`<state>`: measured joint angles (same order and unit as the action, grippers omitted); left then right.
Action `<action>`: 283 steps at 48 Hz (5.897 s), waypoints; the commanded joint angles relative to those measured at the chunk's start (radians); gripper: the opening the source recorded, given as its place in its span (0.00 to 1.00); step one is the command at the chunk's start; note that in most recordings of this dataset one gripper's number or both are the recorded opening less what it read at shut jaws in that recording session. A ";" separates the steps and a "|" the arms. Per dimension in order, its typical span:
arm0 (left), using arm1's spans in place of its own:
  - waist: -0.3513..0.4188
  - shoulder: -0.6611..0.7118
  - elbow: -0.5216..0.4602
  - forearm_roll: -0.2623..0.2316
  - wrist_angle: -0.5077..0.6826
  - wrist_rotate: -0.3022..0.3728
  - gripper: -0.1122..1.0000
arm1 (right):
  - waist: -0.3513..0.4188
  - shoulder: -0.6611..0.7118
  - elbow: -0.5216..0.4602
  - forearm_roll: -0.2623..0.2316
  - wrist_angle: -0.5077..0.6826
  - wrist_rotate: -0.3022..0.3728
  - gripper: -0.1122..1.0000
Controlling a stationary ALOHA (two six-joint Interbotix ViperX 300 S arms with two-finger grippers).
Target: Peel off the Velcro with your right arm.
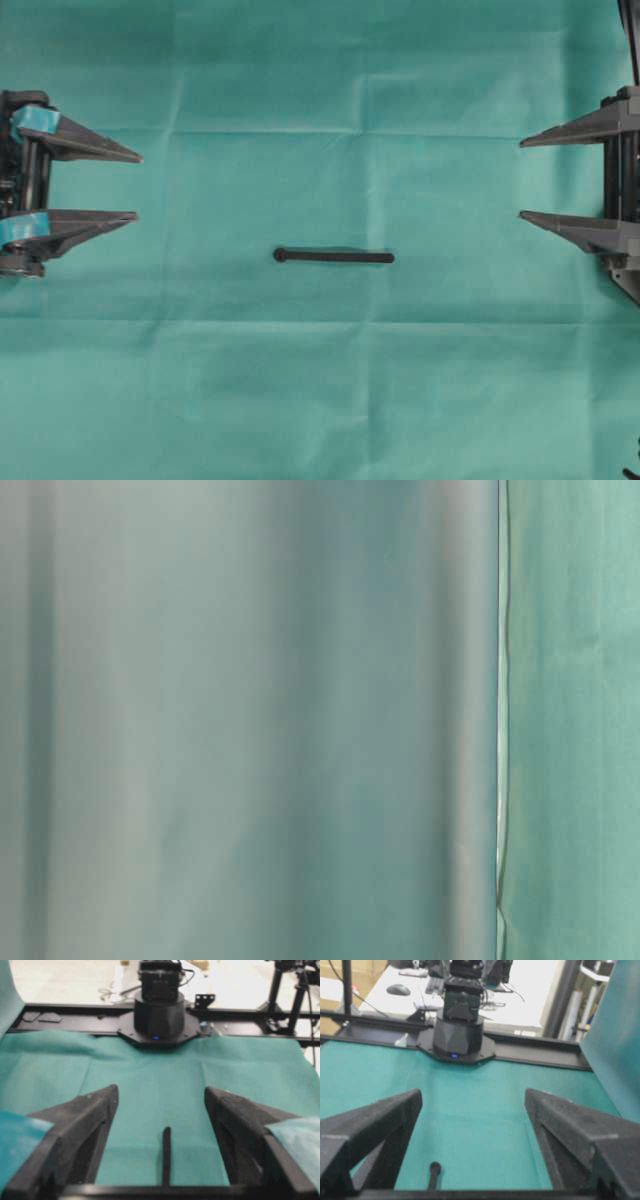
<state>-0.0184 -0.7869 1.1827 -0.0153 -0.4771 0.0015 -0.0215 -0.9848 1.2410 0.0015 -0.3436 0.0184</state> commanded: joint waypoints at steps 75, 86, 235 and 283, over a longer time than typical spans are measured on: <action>0.000 0.658 -0.703 -0.008 0.635 -0.020 0.77 | -0.003 0.026 0.005 0.000 -0.037 0.003 0.72; -0.002 0.707 -0.733 -0.008 0.693 -0.018 0.77 | -0.003 0.028 0.005 0.002 -0.041 0.003 0.72; 0.011 0.500 -0.611 -0.005 0.557 -0.018 0.19 | -0.003 0.097 -0.219 -0.150 0.026 -0.048 0.72; 0.025 0.423 -0.486 -0.009 0.258 -0.416 0.19 | -0.052 0.365 -0.290 -0.146 -0.098 -0.411 0.72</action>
<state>0.0015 -0.3390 0.6980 -0.0230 -0.1994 -0.3912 -0.0660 -0.6305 0.9802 -0.1488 -0.4096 -0.3850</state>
